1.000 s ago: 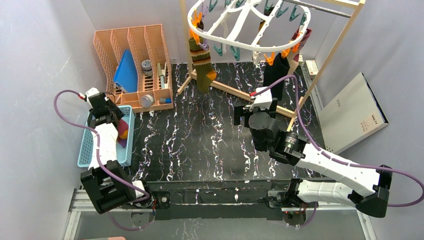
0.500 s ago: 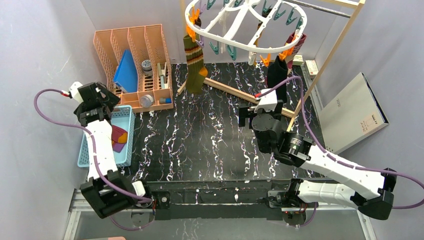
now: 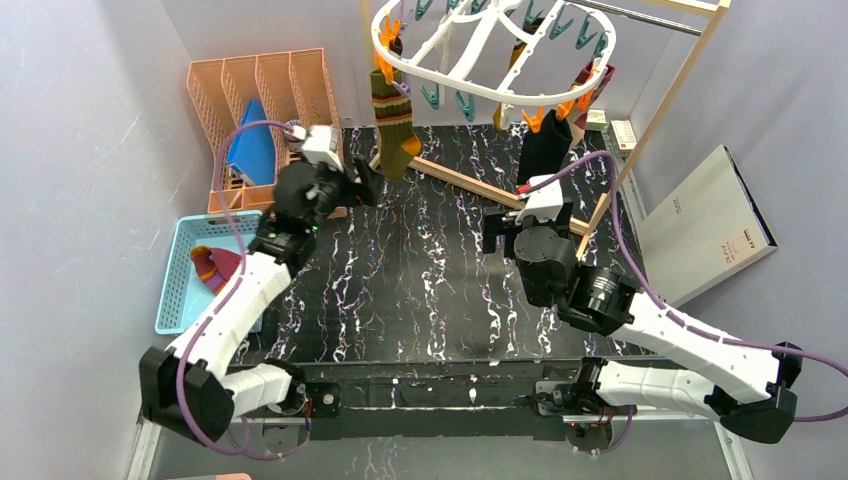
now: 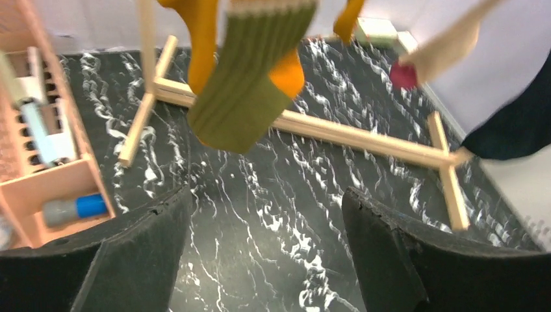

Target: Remove the socks clipped to the hanger

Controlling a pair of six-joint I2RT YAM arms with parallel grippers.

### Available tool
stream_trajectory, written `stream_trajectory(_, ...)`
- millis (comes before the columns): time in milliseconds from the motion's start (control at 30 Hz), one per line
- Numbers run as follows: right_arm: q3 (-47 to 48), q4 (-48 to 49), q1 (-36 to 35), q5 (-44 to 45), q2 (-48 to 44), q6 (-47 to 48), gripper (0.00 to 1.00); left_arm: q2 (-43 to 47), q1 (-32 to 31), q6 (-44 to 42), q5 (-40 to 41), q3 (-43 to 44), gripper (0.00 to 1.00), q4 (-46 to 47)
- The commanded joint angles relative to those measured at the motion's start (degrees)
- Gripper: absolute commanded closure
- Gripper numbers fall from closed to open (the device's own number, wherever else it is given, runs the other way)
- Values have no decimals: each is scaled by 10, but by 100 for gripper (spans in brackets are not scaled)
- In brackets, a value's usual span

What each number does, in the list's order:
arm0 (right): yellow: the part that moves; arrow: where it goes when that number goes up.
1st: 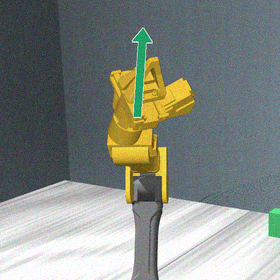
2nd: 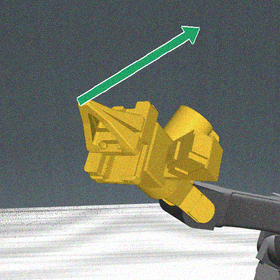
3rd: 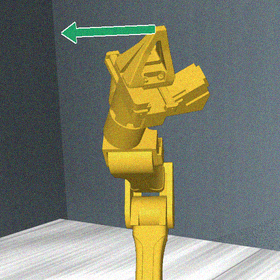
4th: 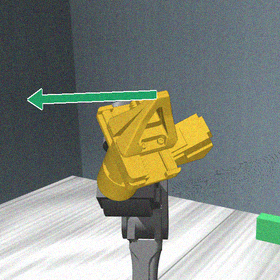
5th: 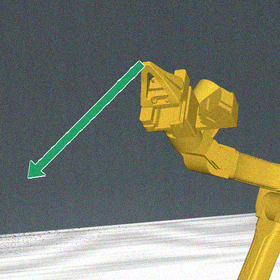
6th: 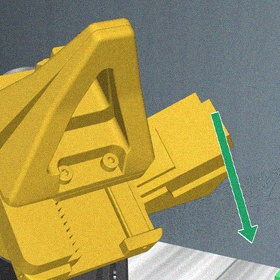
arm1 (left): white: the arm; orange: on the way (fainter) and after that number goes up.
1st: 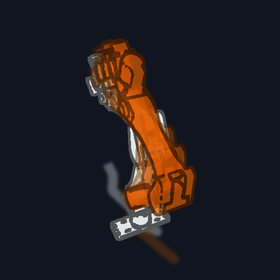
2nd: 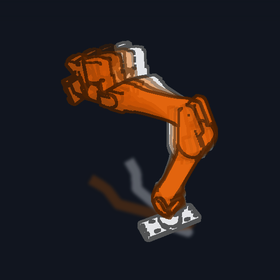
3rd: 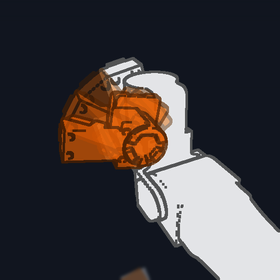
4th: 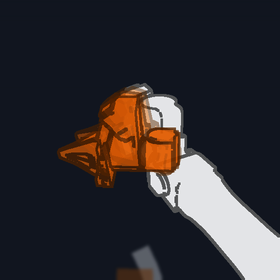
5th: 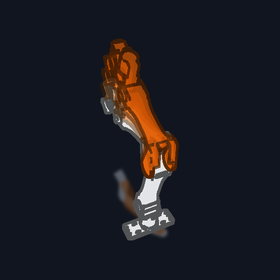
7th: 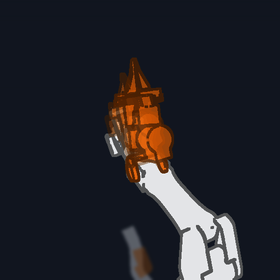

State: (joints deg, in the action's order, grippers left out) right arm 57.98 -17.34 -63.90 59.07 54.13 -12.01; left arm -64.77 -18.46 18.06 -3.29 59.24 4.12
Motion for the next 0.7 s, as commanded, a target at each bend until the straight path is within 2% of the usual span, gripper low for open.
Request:
stream_trajectory(0, 47, -35, -4, -2, -32, -6, 1, -26, -41, -113, -7, -97, 16, 222)
stream_trajectory(33, 44, -42, -4, 0, -43, -8, 1, -39, -40, -123, -10, -113, 14, 271)
stream_trajectory(200, 12, -66, -4, 7, -88, -25, 1, -145, -33, -176, -46, -150, 12, 401)
stream_trajectory(367, 11, -95, -4, -5, -83, -55, 1, -219, -3, -195, -130, -160, 11, 514)
stream_trajectory(533, 9, -66, -5, -28, -49, -44, 1, -277, 17, -242, -175, -142, 11, 557)
stream_trajectory(667, 15, -31, -5, -48, -18, -26, 1, -320, 43, -241, -208, -112, 10, 578)
